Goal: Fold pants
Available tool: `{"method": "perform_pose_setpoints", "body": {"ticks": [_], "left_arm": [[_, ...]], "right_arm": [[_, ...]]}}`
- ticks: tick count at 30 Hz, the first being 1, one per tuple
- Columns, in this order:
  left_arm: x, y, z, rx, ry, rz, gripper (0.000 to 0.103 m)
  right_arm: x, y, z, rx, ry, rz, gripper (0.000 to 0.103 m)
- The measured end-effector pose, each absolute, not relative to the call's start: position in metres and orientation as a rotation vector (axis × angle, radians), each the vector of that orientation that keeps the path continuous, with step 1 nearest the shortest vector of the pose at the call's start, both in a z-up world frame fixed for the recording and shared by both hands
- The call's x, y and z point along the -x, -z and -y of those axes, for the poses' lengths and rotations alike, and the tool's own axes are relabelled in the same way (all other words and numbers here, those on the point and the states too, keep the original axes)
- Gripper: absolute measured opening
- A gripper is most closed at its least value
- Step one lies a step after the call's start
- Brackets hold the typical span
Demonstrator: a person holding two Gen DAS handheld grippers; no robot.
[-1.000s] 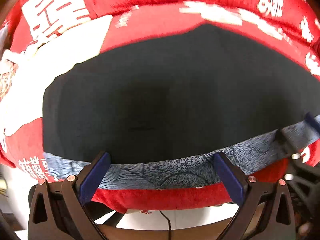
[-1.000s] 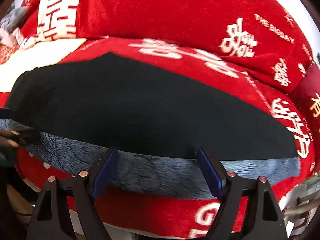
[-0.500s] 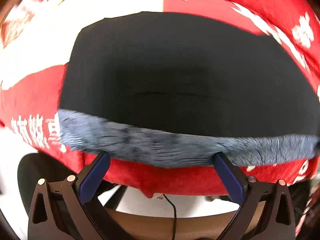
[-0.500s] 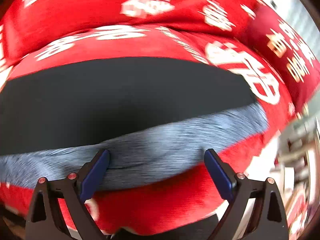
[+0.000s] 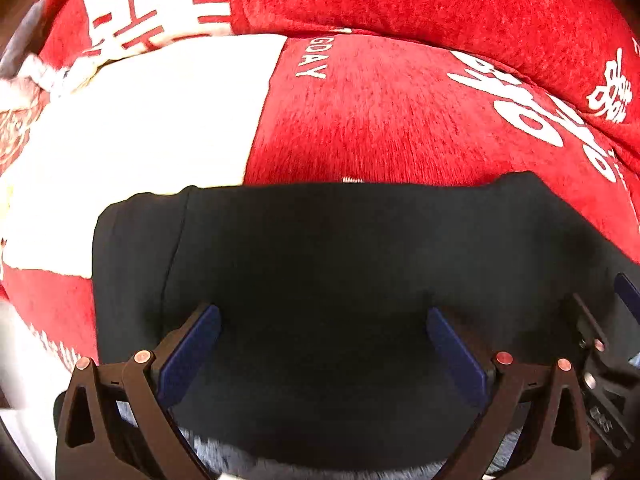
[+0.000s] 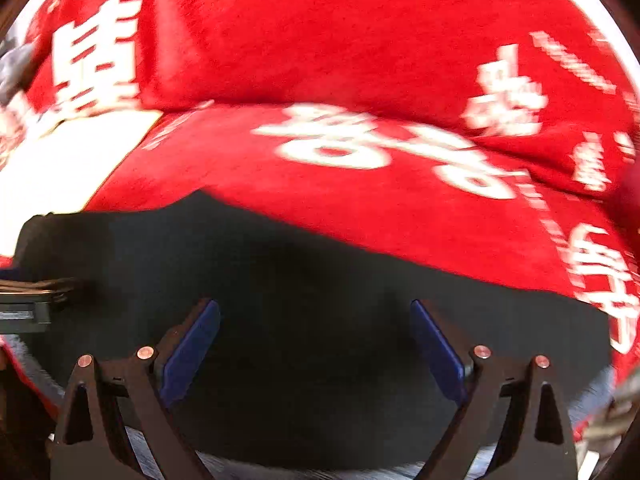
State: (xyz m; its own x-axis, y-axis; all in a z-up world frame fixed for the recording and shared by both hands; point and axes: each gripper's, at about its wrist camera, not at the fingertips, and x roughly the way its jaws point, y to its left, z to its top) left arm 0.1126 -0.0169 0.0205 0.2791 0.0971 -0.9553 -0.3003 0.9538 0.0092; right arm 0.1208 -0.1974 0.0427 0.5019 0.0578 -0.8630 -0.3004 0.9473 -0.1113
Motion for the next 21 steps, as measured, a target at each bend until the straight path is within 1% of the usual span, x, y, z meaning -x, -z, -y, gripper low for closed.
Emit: {"method": "perform_pose_setpoints", "body": {"ticks": [1, 3, 7, 8, 9, 16, 19, 21], "left_arm": [[-0.106, -0.022, 0.014, 0.197, -0.257, -1.256, 0.103], [-0.1, -0.023, 0.008, 0.196, -0.243, -1.249, 0.103], [-0.1, -0.02, 0.003, 0.214, -0.222, -1.237, 0.103], [-0.099, -0.02, 0.003, 0.21, -0.222, -1.231, 0.103], [-0.098, -0.02, 0.004, 0.204, -0.226, -1.223, 0.103], [-0.099, -0.019, 0.004, 0.199, -0.245, -1.226, 0.103], [-0.1, -0.022, 0.005, 0.203, -0.257, -1.25, 0.103], [-0.095, -0.026, 0.014, 0.193, -0.251, -1.258, 0.103]], "right_arm": [[-0.125, -0.035, 0.202, 0.277, -0.198, -1.038, 0.096], [-0.13, -0.032, 0.228, 0.209, -0.204, -1.04, 0.096], [-0.141, -0.035, 0.314, 0.152, -0.05, -1.025, 0.096], [-0.146, -0.037, 0.336, 0.14, -0.01, -1.025, 0.097], [-0.149, -0.038, 0.364, 0.117, 0.037, -1.023, 0.103], [-0.171, -0.035, 0.53, -0.106, 0.235, -1.031, 0.103], [-0.17, -0.036, 0.578, -0.189, 0.339, -1.045, 0.103], [-0.159, -0.042, 0.59, -0.238, 0.376, -1.043, 0.103]]}}
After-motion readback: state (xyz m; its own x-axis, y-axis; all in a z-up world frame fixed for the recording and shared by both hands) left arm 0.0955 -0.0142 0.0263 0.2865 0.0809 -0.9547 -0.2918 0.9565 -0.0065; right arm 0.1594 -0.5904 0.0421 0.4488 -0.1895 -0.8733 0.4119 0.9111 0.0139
